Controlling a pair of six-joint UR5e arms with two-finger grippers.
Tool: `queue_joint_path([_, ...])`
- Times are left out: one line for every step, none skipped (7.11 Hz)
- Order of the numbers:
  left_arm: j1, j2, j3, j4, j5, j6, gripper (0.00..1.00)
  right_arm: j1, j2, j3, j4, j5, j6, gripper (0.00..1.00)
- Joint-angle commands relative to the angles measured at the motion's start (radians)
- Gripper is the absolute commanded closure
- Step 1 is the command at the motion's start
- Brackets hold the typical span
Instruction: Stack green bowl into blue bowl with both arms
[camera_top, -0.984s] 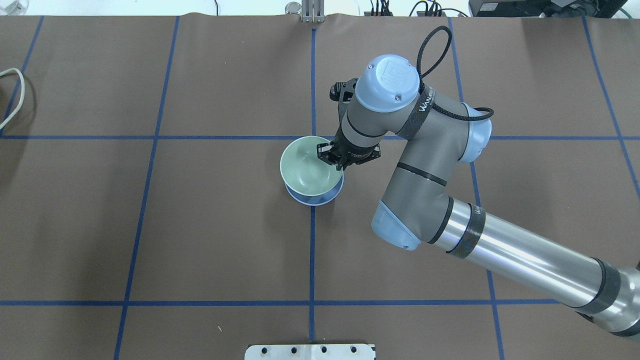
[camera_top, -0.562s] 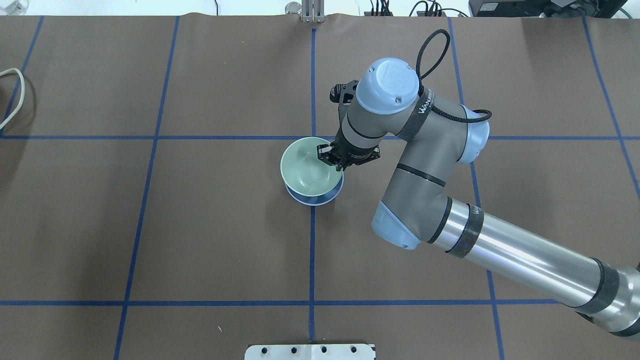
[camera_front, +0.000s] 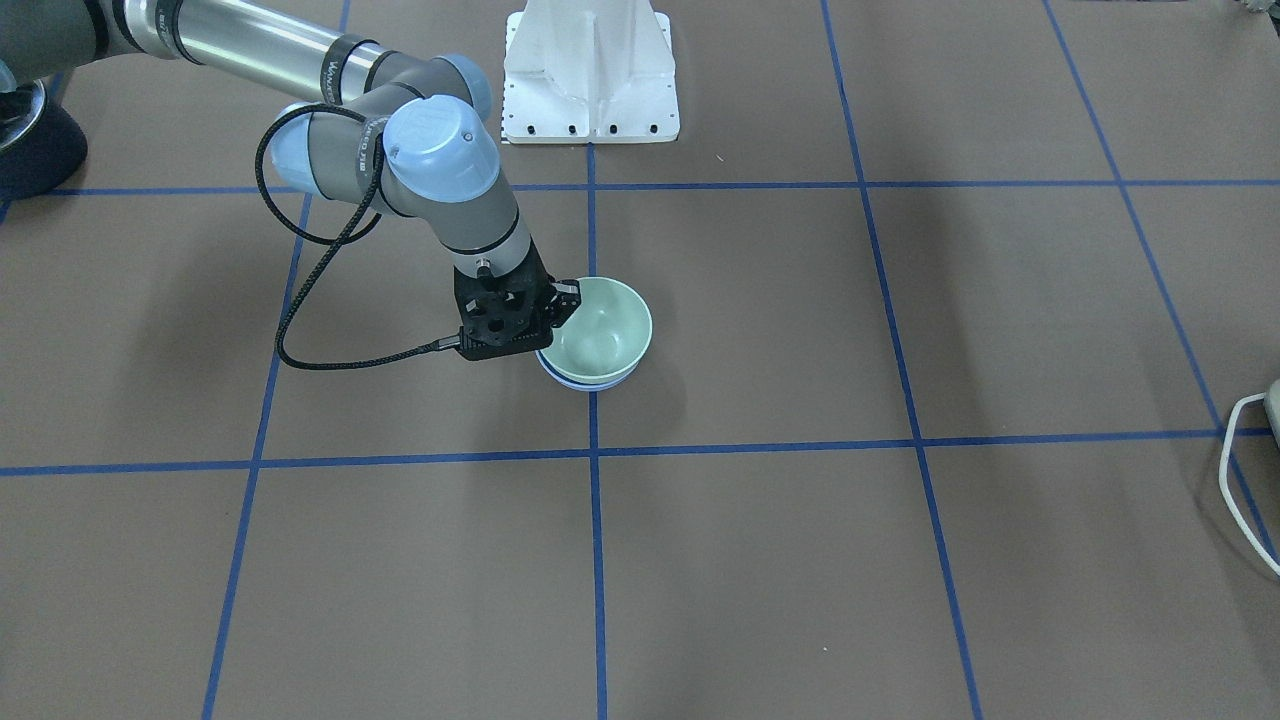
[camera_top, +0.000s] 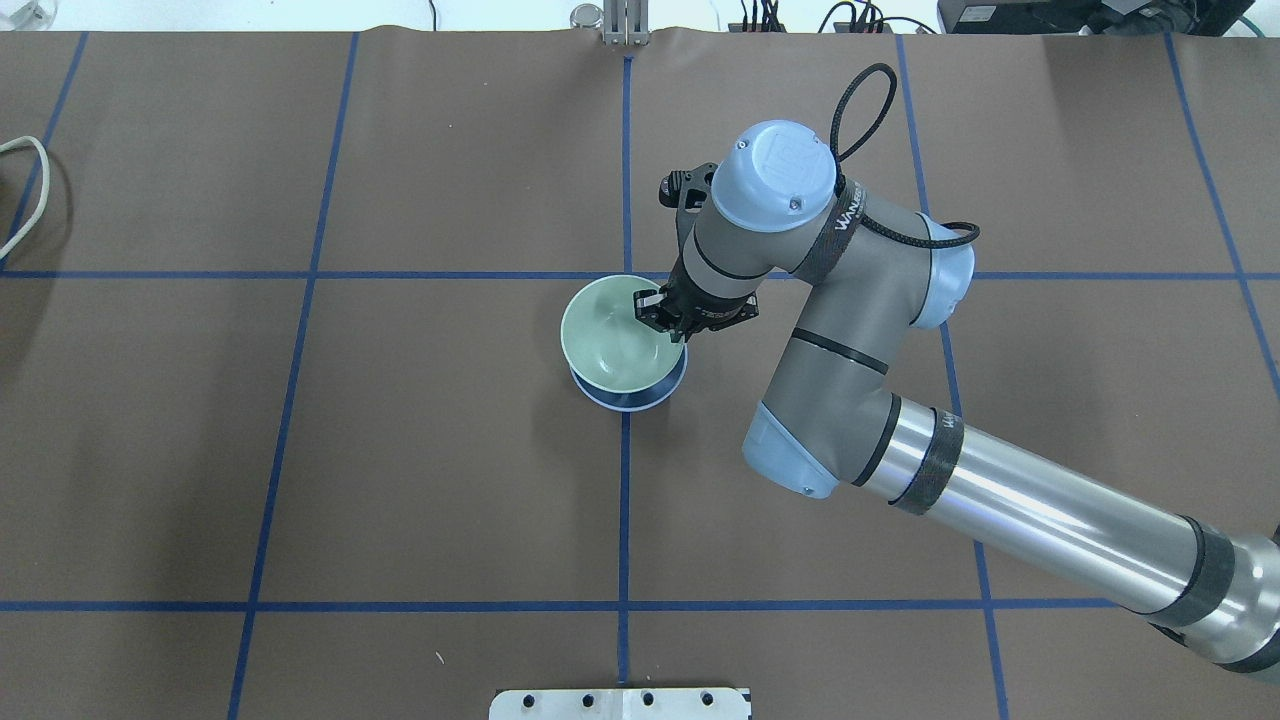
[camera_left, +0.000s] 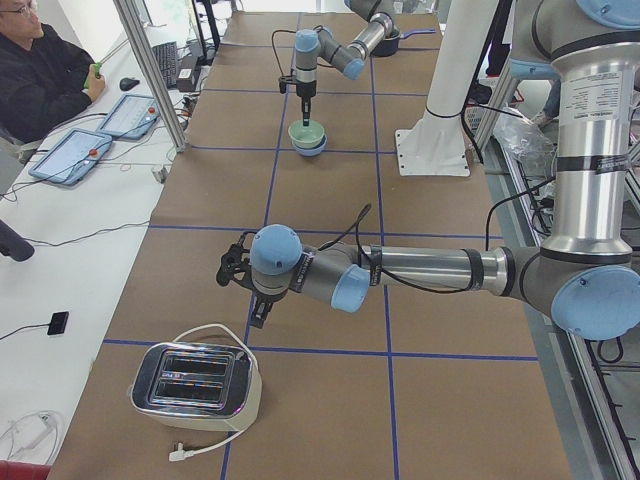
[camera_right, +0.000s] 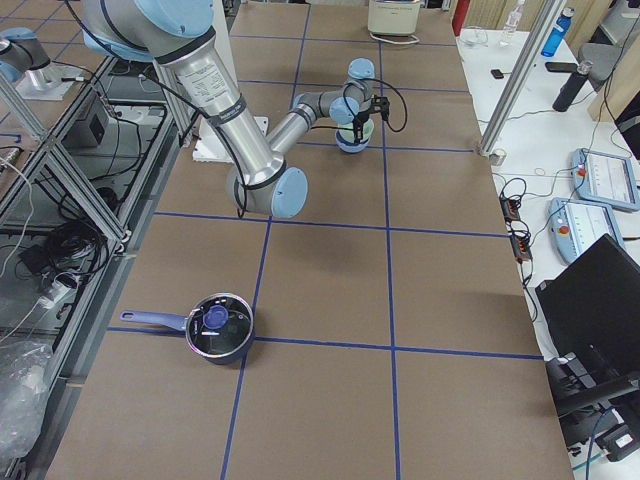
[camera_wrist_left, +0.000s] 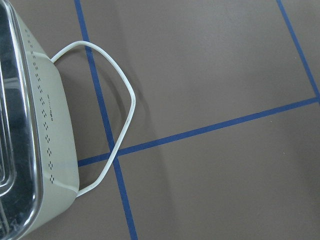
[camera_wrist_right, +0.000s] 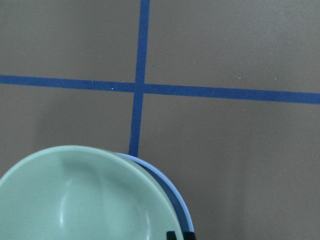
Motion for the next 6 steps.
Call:
queue_joint_path([0.0,-0.001,0.002,0.0,0.002,-0.002,0.02,-0.004,0.0,-0.001,0.004,0.0,-0.001,1.0])
queue_joint_path([0.002,-0.001,0.002,0.0,0.0,-0.002,0.02,-0.004,-0.003,-0.001,0.013,0.0,-0.01,1.0])
queue_joint_path([0.002,-0.005,0.006,0.002,0.002,-0.002,0.02,-0.003,-0.012,-0.012,0.06,0.005,-0.012,1.0])
queue_joint_path([0.002,-0.005,0.008,0.002,0.0,-0.002,0.02,-0.003,-0.012,-0.018,0.072,0.009,-0.013,0.77])
queue_joint_path([0.002,-0.005,0.008,0.002,0.002,-0.002,0.02,-0.003,-0.012,-0.018,0.075,0.009,-0.013,0.19])
queue_joint_path([0.002,-0.005,0.006,0.002,0.002,-0.002,0.02,-0.003,-0.012,-0.018,0.076,0.011,-0.01,0.0])
